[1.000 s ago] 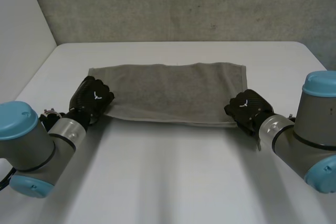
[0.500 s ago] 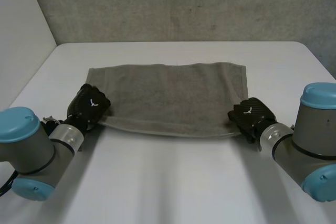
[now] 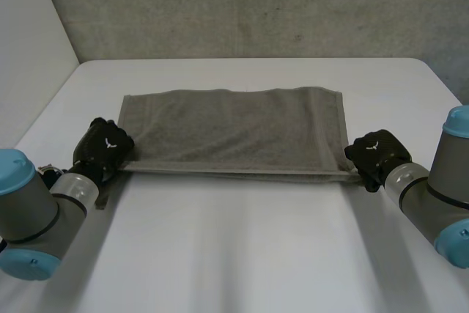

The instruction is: Fold the towel.

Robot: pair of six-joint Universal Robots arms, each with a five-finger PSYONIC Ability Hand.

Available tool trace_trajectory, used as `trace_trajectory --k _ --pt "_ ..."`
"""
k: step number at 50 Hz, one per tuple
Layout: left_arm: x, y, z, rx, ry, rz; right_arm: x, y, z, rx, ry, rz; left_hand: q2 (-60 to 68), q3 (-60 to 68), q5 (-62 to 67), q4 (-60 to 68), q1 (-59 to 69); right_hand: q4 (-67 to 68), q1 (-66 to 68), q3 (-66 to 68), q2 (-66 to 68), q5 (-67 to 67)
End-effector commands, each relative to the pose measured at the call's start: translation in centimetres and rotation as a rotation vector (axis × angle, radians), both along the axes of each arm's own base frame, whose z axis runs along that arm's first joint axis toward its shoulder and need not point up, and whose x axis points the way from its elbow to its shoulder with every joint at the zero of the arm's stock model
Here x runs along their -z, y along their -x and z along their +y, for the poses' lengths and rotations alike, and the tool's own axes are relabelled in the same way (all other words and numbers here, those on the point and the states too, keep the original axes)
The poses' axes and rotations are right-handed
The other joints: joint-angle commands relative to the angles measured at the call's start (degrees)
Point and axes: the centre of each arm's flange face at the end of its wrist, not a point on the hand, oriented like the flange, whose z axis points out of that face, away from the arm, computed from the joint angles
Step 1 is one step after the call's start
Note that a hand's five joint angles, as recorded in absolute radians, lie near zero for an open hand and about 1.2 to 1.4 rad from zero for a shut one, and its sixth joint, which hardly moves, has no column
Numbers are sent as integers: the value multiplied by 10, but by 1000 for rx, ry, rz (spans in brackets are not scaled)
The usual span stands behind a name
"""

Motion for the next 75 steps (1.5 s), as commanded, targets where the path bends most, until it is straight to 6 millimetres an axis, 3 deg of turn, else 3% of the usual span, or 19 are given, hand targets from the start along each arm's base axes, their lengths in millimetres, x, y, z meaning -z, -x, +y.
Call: trace_trajectory --k 1,9,24,26,27,29,35,41,46,50,52,59,61,65,67,70,72,73,75 --pt "-4 0 0 -2 10 2 -4 2 -2 9 12 -5 -51 -51 -165 -54 -54 35 128 34 36 55" --pt "-4 -6 -2 -19 3 2 -17 20 -16 66 54 -9 -53 -52 -166 -55 -56 35 128 34 36 55" --pt "-11 -5 4 -14 13 5 -23 31 -27 104 76 -13 -28 -27 -141 -30 -30 35 128 34 36 55" --pt "-10 -4 7 -8 6 3 -25 31 -27 105 81 -14 99 100 -14 97 96 35 128 34 36 55" --pt "-10 -4 7 -8 6 3 -25 31 -27 105 81 -14 100 101 -13 98 97 35 128 34 36 55" --pt "-13 -2 9 -1 15 6 -29 31 -27 105 90 -16 338 339 225 335 335 35 128 34 36 55" --pt "-23 -1 14 8 39 6 -41 32 -25 111 122 -19 339 340 225 336 336 35 128 34 36 55" --pt "-52 -2 23 13 123 8 -74 40 -18 127 171 -21 339 340 225 336 336 35 128 34 36 55" --pt "-79 -7 46 19 191 19 -95 45 6 113 132 -22 339 340 225 336 336 35 128 34 36 55" --pt "-85 -4 64 60 190 20 -104 47 21 84 107 -22 339 340 225 336 336 35 128 34 36 55" --pt "-90 -1 84 118 176 22 -116 57 33 68 114 7 339 340 225 336 336 35 128 34 36 55" --pt "-99 2 109 222 132 33 -139 77 50 40 142 78 339 340 225 336 336 35 128 34 36 55" --pt "-101 3 109 240 126 36 -143 78 50 20 156 86 339 340 225 336 336 35 128 34 36 55" --pt "-104 1 86 232 124 40 -138 76 38 -15 139 67 339 340 225 336 336 35 128 34 36 55" --pt "-87 6 62 233 55 38 -115 71 13 -40 70 61 339 340 225 336 336 35 128 34 36 55" --pt "-78 9 48 225 28 36 -106 62 4 -62 45 65 339 340 225 336 336 35 128 34 36 55" --pt "-59 16 24 195 -17 22 -93 45 -11 -71 15 100 339 340 225 336 336 35 128 34 36 55" --pt "-59 16 24 195 -17 22 -93 45 -11 -71 15 100 339 340 225 336 336 35 128 34 36 55" --pt "-38 24 0 161 -47 3 -79 36 -30 -44 -3 134 339 340 225 336 336 35 128 34 36 55"
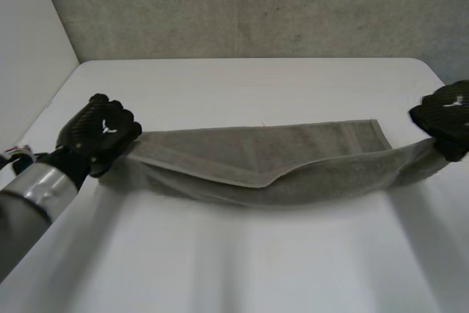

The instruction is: Fold the towel.

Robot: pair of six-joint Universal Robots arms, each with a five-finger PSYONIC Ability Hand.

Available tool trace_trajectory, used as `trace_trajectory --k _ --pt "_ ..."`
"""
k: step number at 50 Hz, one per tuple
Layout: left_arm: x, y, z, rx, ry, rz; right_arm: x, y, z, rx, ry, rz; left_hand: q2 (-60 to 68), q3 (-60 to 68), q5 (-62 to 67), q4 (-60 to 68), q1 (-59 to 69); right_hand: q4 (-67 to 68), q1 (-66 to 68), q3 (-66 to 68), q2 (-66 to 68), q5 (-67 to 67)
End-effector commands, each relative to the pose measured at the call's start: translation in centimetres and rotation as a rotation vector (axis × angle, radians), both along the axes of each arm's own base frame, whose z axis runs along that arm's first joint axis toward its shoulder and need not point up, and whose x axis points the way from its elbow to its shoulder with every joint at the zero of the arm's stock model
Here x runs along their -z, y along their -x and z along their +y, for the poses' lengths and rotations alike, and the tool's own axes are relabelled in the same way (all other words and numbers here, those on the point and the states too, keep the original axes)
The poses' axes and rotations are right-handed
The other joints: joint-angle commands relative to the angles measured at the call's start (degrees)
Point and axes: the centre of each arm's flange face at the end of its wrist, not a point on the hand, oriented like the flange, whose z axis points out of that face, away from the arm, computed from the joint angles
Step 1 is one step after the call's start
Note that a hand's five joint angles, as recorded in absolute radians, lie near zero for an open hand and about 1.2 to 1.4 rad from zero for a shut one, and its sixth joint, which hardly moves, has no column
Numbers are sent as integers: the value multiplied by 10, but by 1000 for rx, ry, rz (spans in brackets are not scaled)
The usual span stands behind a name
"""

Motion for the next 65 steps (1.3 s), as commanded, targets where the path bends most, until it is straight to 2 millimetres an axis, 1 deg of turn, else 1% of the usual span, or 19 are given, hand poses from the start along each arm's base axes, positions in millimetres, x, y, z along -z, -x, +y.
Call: trace_trajectory --k 1,3,8,14,22,31,41,42,43,44,45,46,47,51,56,58,59,61,65 --pt "45 16 -53 -62 -84 -41 36 -28 -39 12 -64 62 -64 -85 -145 -68 -2 35 125 34 36 49" --pt "58 23 -71 -85 -104 -52 53 -33 -57 34 -83 84 -64 -85 -145 -68 -2 35 125 34 36 49" --pt "61 30 -91 -86 -97 -41 68 -40 -79 36 -79 72 -64 -85 -145 -68 -2 35 125 34 36 49" --pt "59 49 -105 -62 -50 -32 74 -49 -101 61 -70 -3 -64 -85 -145 -68 -2 35 125 34 36 49" --pt "66 54 -126 -127 -18 -36 87 -57 -126 65 -37 -16 -64 -85 -145 -68 -2 35 125 34 36 49" --pt "76 53 -131 -148 -39 -47 102 -65 -150 67 9 -19 -64 -85 -145 -68 -2 35 125 34 36 49" --pt "81 53 -132 -157 -47 -52 102 -76 -167 58 82 -31 -64 -85 -145 -68 -2 35 125 34 36 49" --pt "82 53 -131 -158 -47 -57 103 -79 -167 53 88 -31 -224 -244 -305 -228 -162 4 94 3 5 18" --pt "82 53 -131 -158 -47 -57 103 -79 -167 53 88 -31 -225 -246 -306 -229 -163 3 94 2 5 17" --pt "82 52 -131 -162 -48 -60 104 -83 -166 51 90 -30 -462 -482 -543 -466 -400 -323 -232 -324 -322 -309" --pt "82 52 -131 -162 -48 -60 104 -83 -166 51 90 -30 -464 -485 -545 -468 -402 -326 -236 -327 -325 -312" --pt "82 52 -130 -171 -49 -65 103 -87 -165 52 97 -32 -657 -678 -738 -661 -595 -588 -497 -589 -587 -574" --pt "80 52 -130 -185 -43 -65 100 -90 -165 60 113 -36 -764 -785 -845 -768 -702 -665 -575 -666 -664 -651" --pt "72 53 -132 -211 -20 -61 96 -90 -169 92 151 -66 -760 -781 -841 -764 -698 -665 -575 -666 -664 -651" --pt "39 49 -134 -262 42 -24 64 -97 -163 100 191 -182 -760 -781 -841 -764 -698 -665 -575 -666 -664 -651" --pt "14 45 -128 -290 72 9 33 -89 -153 111 209 -251 -760 -781 -841 -764 -698 -665 -575 -666 -664 -651" --pt "14 45 -128 -290 72 9 33 -89 -153 111 209 -251 -760 -781 -841 -764 -698 -665 -575 -666 -664 -651" --pt "-6 38 -116 -302 73 68 7 -87 -135 84 243 -279 -760 -781 -841 -764 -698 -665 -575 -666 -664 -651" --pt "-21 32 -98 -304 50 134 -4 -84 -110 57 224 -281 -760 -781 -841 -764 -698 -665 -575 -666 -664 -651"
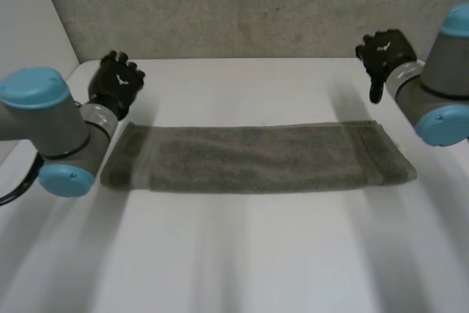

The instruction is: Fold the towel.

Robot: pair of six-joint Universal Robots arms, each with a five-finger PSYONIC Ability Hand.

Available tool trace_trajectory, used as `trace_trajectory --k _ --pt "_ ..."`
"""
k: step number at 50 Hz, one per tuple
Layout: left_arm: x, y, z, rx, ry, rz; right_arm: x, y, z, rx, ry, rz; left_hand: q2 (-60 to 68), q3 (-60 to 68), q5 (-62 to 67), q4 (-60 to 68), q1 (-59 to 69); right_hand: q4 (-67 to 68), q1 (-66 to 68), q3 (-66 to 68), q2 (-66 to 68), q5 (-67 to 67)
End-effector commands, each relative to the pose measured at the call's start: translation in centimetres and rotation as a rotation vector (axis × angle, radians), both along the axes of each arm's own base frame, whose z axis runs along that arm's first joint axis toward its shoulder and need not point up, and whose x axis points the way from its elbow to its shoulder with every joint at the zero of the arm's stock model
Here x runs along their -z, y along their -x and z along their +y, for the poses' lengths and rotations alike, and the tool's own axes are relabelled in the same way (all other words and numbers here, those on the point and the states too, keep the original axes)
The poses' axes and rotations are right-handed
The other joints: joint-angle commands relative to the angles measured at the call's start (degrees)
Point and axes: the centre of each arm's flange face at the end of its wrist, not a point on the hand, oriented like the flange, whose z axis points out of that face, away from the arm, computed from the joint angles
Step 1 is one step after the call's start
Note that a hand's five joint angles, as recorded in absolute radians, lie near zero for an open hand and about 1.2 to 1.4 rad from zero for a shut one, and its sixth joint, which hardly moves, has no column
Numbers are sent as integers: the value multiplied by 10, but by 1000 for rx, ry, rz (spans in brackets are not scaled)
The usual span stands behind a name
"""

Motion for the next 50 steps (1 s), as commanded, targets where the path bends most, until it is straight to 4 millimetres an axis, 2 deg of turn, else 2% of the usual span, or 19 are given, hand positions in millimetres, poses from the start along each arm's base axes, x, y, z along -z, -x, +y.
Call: trace_trajectory --k 1,2,3,5,8,10,16,22,24,27,33,36,39,41,42,43,47,49,50 --pt "-34 -14 36 -10 -17 137 -35 9 53 -56 -14 -32 -43 -41 -125 -46 -48 -43 -37 -35 -35 -34" --pt "-35 -16 47 -6 -31 168 -32 14 65 -58 -47 -27 -43 -41 -125 -46 -48 -43 -37 -35 -35 -34" --pt "-35 -16 48 -6 -31 168 -32 14 65 -58 -48 -27 -43 -41 -125 -46 -48 -43 -37 -35 -35 -34" --pt "-40 -19 71 21 -50 229 -18 35 80 -28 -127 -19 -45 -42 -127 -48 -49 -42 -36 -34 -34 -34" --pt "-42 -19 81 40 -50 263 -8 45 86 -11 -170 -19 -45 -42 -127 -48 -49 -7 -1 1 1 2" --pt "-36 -21 98 65 -59 323 12 59 97 -2 -249 -18 -45 -42 -127 -48 -49 15 21 23 23 24" --pt "-22 -21 116 87 -38 377 40 78 102 0 -334 -34 -45 -42 -127 -48 -49 67 73 75 75 76" --pt "-13 -20 117 88 -17 391 60 83 94 -6 -338 -45 -45 -42 -127 -48 -49 101 107 109 109 110" --pt "1 -20 116 81 -44 383 74 84 89 -6 -362 -44 -45 -42 -127 -48 -49 134 140 142 143 143" --pt "11 -21 115 75 -70 376 84 83 86 -8 -378 -38 -45 -42 -127 -48 -49 171 177 179 180 180" --pt "15 -20 115 74 -83 373 101 83 81 -10 -399 10 -45 -42 -127 -48 -49 232 238 240 240 241" --pt "15 -20 115 74 -83 373 103 83 80 -13 -400 20 -45 -42 -127 -48 -49 240 247 248 249 249" --pt "15 -20 115 74 -83 373 107 84 77 -15 -399 33 -45 -42 -127 -48 -49 338 344 346 346 347" --pt "15 -20 116 75 -84 373 107 85 73 -9 -394 32 -45 -42 -127 -48 -49 547 553 555 555 556" --pt "15 -20 116 75 -84 373 107 85 73 -9 -394 32 -45 -42 -127 -48 -49 548 554 556 557 557" --pt "15 -20 116 75 -84 373 106 88 71 1 -387 33 -45 -42 -127 -48 -49 656 662 664 664 665" --pt "17 -20 117 74 -89 371 102 94 67 35 -372 35 -45 -42 -127 -48 -49 657 663 665 665 666" --pt "17 -21 117 73 -88 371 98 114 58 114 -355 44 -45 -42 -127 -48 -49 657 663 665 665 666" --pt "17 -21 117 73 -88 371 98 114 58 115 -355 44 -45 -42 -127 -48 -49 657 663 665 665 666"
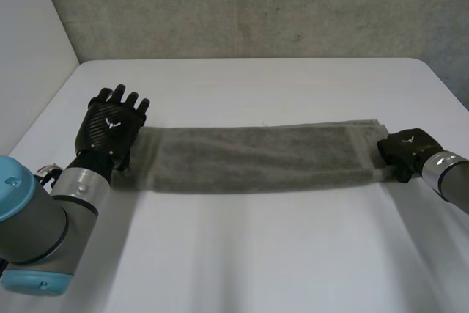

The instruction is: Fold the towel.

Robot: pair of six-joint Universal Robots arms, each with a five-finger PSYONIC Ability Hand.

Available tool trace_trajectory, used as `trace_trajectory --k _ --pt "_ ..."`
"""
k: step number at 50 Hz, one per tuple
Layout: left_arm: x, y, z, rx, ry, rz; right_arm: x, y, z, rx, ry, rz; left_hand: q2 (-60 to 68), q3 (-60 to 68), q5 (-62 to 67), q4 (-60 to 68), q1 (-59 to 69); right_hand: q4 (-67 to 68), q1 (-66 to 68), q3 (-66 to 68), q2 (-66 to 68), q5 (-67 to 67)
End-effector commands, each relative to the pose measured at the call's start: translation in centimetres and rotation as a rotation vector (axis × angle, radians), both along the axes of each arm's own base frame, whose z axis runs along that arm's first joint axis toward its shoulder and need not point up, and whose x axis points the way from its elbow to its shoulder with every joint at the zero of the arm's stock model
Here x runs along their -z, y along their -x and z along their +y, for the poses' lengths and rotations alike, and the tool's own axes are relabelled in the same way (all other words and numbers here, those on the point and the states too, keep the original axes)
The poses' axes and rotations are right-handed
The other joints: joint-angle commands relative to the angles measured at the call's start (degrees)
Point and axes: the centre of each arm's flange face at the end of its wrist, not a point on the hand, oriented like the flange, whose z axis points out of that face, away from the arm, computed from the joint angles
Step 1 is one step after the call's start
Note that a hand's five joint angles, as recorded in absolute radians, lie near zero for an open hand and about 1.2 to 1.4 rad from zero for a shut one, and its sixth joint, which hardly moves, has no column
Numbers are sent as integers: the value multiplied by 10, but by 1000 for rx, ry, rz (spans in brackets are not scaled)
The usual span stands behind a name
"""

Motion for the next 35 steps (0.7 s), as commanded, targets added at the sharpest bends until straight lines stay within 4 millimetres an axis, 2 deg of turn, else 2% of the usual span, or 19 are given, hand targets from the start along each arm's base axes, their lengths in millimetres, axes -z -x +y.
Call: trace_trajectory --k 1,7,11,13,14,15,16,18,19,21,22,24,25,26,27,29,30,32,35 --pt "1 -1 0 -4 -3 -1 -13 40 -19 151 47 42 -42 -38 -122 -48 -48 37 124 36 48 59" --pt "2 -1 1 -3 -11 -3 -47 111 -45 327 137 177 -42 -38 -122 -48 -48 37 124 36 48 59" --pt "4 2 -1 8 -21 -3 -64 116 -50 312 184 249 -42 -38 -122 -48 -48 37 124 36 48 59" --pt "8 6 -2 20 -46 3 -88 67 -46 211 256 218 -42 -38 -122 -48 -48 37 124 36 48 59" --pt "8 6 -2 20 -46 3 -88 67 -46 210 256 218 -42 -38 -122 -48 -48 37 124 36 48 59" --pt "8 8 -2 26 -60 8 -95 40 -40 156 279 184 -42 -38 -122 -48 -48 37 124 36 48 59" --pt "8 8 -2 26 -60 8 -95 40 -40 155 279 183 -42 -38 -122 -48 -48 37 124 36 48 59" --pt "8 10 -2 31 -107 28 -107 -14 -22 43 316 119 -42 -38 -122 -48 -48 37 124 36 48 59" --pt "8 10 -2 31 -107 28 -107 -14 -22 43 317 118 -42 -38 -122 -48 -48 37 124 36 48 59" --pt "6 10 -2 31 -160 77 -113 -66 5 -75 337 80 -42 -38 -122 -48 -48 37 124 36 48 59" --pt "6 10 -2 31 -160 77 -113 -66 6 -76 337 80 -42 -38 -122 -48 -48 37 124 36 48 59" --pt "6 10 -1 29 -206 136 -110 -123 44 -215 359 57 -42 -38 -122 -48 -48 37 124 36 48 59" --pt "6 10 -1 29 -206 136 -110 -123 44 -216 359 57 -42 -38 -122 -48 -48 37 124 36 48 59" --pt "6 9 -2 29 -217 162 -104 -149 66 -293 362 44 -42 -38 -122 -48 -48 37 124 36 48 59" --pt "5 9 -2 29 -217 162 -104 -150 67 -293 362 44 -42 -38 -122 -48 -48 37 124 36 48 59" --pt "5 9 -3 35 -230 189 -82 -191 105 -426 338 31 -42 -38 -122 -48 -48 37 124 36 48 59" --pt "5 9 -3 35 -230 189 -82 -191 105 -427 338 31 -42 -38 -122 -48 -48 37 124 36 48 59" --pt "4 9 -4 47 -234 202 -56 -219 134 -526 294 36 -42 -38 -122 -48 -48 37 124 36 48 59" --pt "3 9 -4 51 -230 203 -46 -227 145 -558 274 39 -42 -38 -122 -48 -48 37 124 36 48 59"
